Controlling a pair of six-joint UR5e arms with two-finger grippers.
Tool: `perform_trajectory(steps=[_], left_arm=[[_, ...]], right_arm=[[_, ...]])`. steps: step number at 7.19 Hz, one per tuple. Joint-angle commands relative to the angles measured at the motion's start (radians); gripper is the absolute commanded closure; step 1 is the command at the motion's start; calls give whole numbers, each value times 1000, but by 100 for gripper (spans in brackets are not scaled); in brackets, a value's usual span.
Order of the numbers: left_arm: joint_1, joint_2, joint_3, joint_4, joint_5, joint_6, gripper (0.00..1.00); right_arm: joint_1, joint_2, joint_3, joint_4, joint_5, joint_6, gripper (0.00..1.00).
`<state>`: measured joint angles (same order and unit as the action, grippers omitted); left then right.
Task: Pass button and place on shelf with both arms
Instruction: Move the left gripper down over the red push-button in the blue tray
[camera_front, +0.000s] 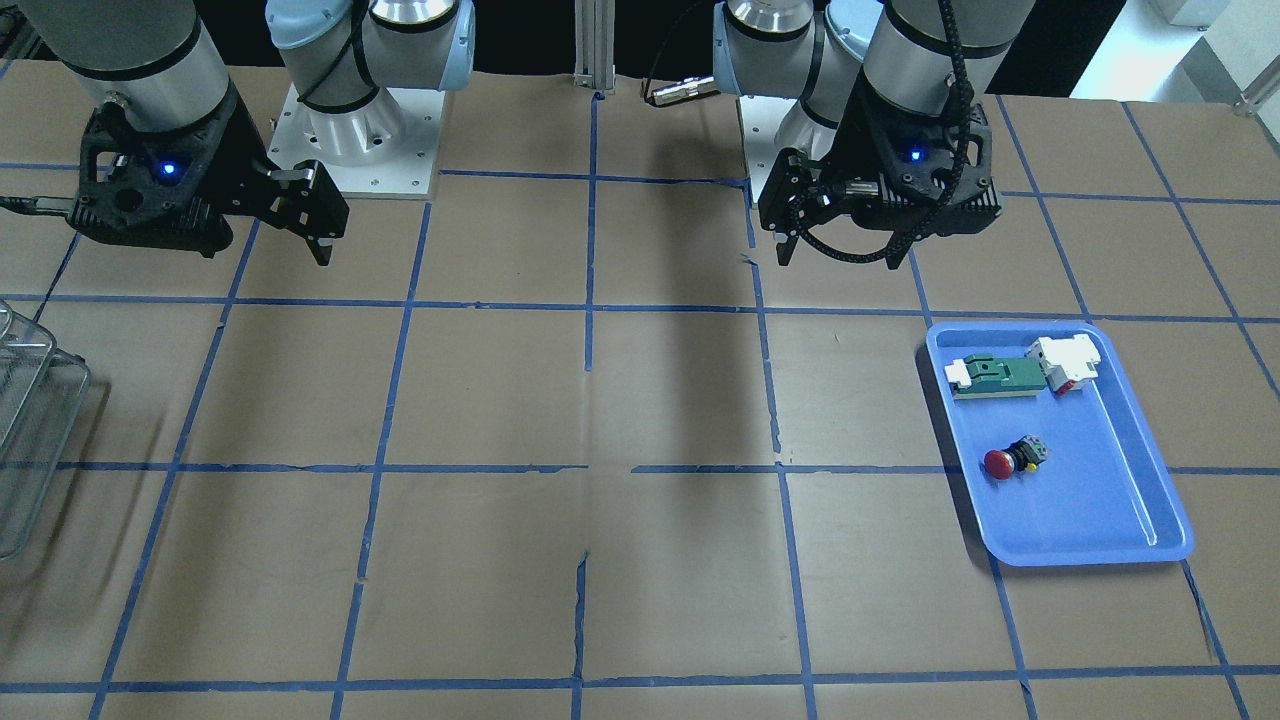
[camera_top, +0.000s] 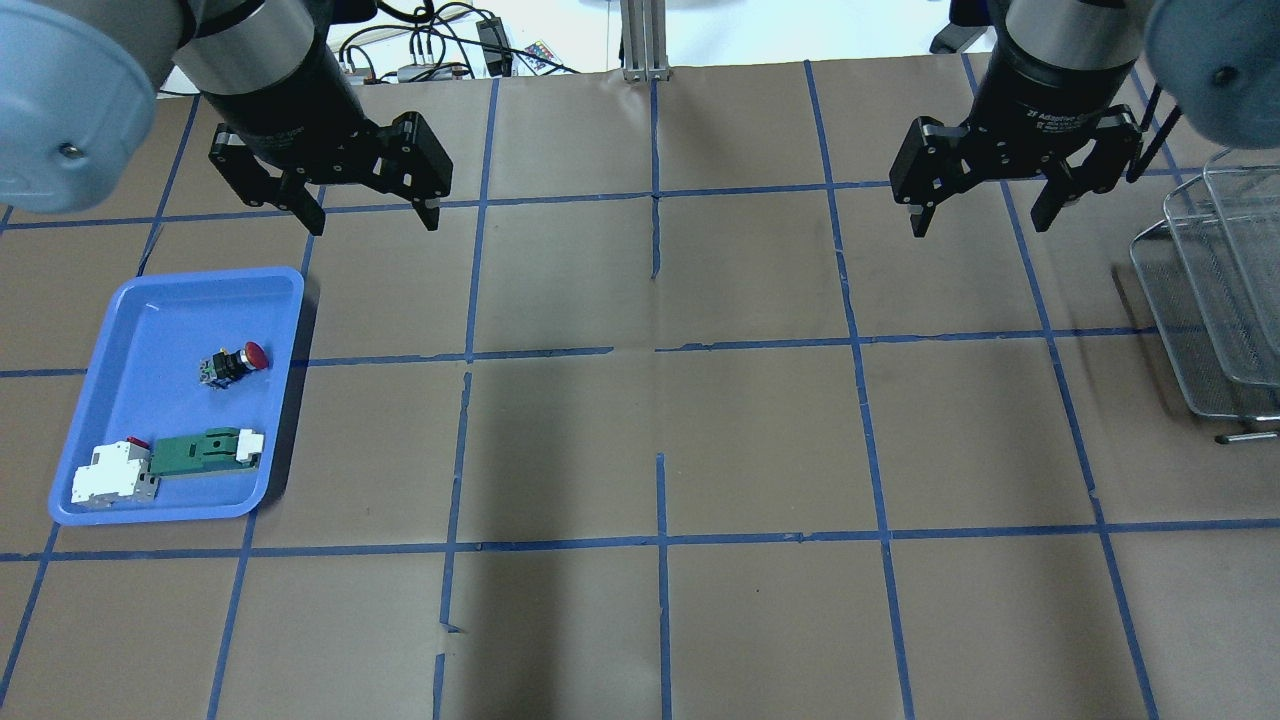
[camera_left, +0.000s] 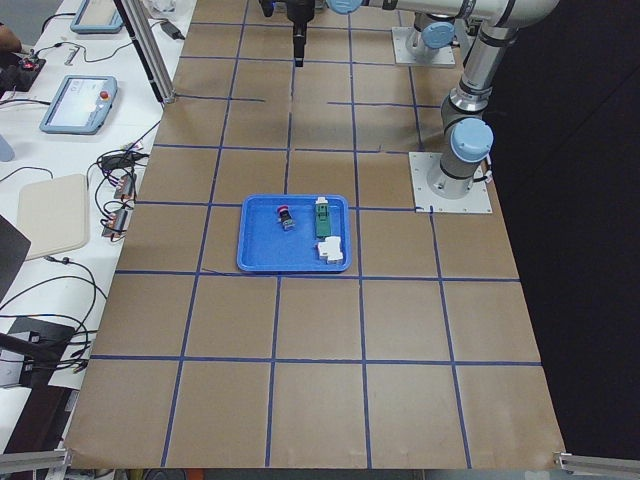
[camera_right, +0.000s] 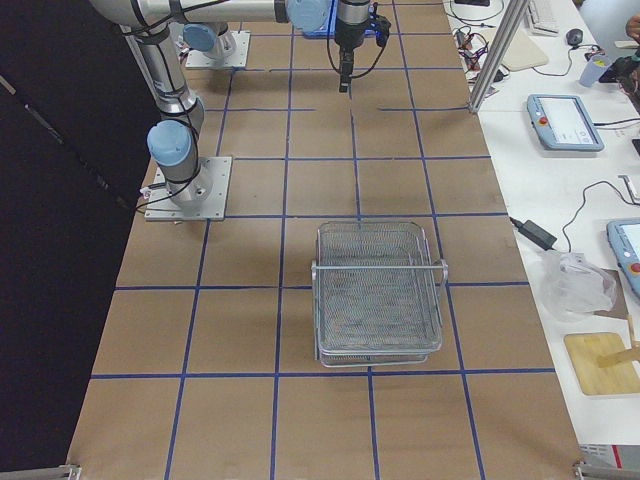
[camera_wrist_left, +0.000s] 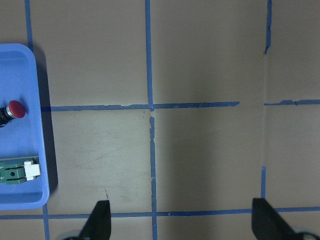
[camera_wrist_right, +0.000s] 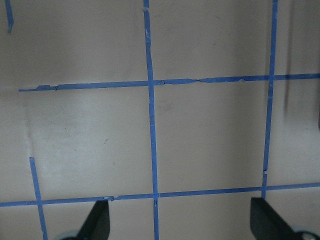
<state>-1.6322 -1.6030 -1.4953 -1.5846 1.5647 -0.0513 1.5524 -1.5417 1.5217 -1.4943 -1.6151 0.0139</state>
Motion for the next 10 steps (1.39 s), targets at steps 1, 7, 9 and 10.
perform_trajectory(steps=[1, 7, 9, 10], left_arm=[[5, 0, -3, 0, 0, 7, 0], [223, -14, -88, 8, 2, 151, 0], [326, -69, -135, 136, 3, 256, 0], [360, -84, -161, 165, 3, 432, 0]], right_arm=[[0, 0, 0, 0, 0, 0, 0], [0, -2, 0, -1, 0, -2, 0], [0, -2, 0, 0, 0, -2, 0], [0, 0, 0, -1, 0, -2, 0]])
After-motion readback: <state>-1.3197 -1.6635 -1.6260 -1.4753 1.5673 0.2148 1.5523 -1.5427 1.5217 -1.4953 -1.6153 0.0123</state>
